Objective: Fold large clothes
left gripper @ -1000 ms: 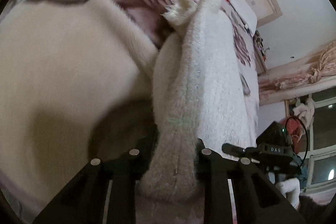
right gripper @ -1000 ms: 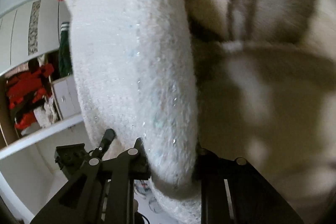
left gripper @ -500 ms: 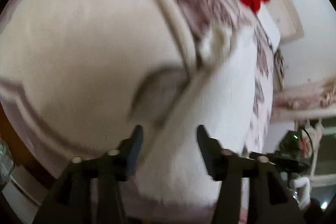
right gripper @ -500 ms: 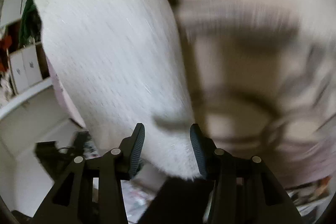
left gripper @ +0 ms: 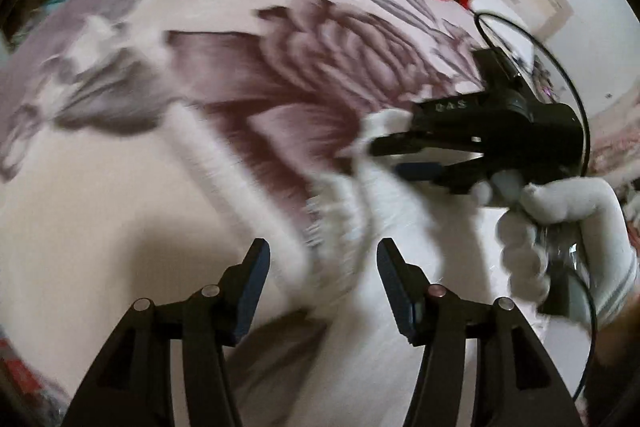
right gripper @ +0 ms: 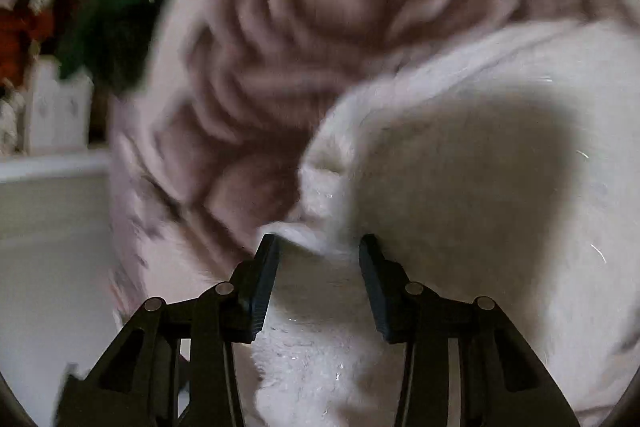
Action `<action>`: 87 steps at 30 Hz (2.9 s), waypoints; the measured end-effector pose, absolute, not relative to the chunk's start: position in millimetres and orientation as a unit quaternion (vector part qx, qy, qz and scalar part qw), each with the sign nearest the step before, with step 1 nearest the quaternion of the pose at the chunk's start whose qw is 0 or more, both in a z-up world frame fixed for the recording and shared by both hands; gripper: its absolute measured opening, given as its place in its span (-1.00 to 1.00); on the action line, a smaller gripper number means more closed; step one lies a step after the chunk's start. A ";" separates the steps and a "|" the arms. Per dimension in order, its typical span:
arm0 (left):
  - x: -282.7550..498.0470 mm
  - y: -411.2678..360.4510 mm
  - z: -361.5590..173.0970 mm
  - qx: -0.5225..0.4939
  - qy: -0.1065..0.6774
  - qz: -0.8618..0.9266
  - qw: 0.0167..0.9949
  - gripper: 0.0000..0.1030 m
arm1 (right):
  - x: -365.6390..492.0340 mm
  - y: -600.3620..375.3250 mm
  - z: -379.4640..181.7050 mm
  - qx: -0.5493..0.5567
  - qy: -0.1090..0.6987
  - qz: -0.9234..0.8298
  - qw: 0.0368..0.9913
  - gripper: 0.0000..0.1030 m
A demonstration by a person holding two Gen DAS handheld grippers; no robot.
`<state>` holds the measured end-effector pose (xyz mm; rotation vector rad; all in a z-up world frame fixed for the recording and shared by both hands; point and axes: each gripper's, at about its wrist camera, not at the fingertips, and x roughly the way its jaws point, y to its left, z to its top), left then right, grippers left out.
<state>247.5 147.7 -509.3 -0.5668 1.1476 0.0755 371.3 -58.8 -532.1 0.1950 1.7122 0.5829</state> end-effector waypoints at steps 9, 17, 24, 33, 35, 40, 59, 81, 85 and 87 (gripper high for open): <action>351.1 117.0 -541.0 -0.271 0.574 -0.057 0.771 0.03 | 393.3 -204.7 -456.2 0.262 0.670 0.242 0.651 -0.07; 380.1 100.7 -546.4 -0.259 0.539 -0.114 0.793 -0.87 | 419.4 -289.4 -525.9 0.243 0.699 0.165 0.652 -0.03; 380.5 129.2 -527.5 -0.280 0.503 -0.095 0.812 -0.87 | 425.4 -274.3 -521.3 0.267 0.649 0.216 0.678 -0.82; 391.4 149.2 -569.7 -0.337 0.553 -0.088 0.757 -0.61 | 436.9 -253.7 -526.7 0.168 0.693 0.166 0.682 -0.83; 378.2 154.9 -547.6 -0.321 0.549 -0.076 0.768 -0.55 | 427.7 -258.6 -505.7 0.166 0.689 0.174 0.684 -0.73; 315.4 145.3 -493.6 -0.266 0.528 -0.031 0.806 0.03 | 362.4 -273.5 -452.0 0.137 0.676 0.196 0.697 -0.53; 316.1 86.0 -570.8 -0.209 0.584 -0.041 0.784 0.09 | 285.1 -175.1 -535.5 -0.066 0.751 0.122 0.646 -0.55; 61.3 86.3 -569.9 -0.306 0.630 0.019 0.714 -0.61 | 65.5 -333.6 -543.6 0.175 0.813 0.175 0.527 -0.35; 65.4 98.9 -560.9 -0.343 0.621 -0.004 0.705 -0.38 | 67.7 -337.1 -555.6 0.174 0.825 0.171 0.510 -0.33; 54.4 111.5 -559.4 -0.368 0.617 -0.015 0.696 0.22 | 75.7 -335.6 -552.8 0.183 0.824 0.183 0.504 -0.25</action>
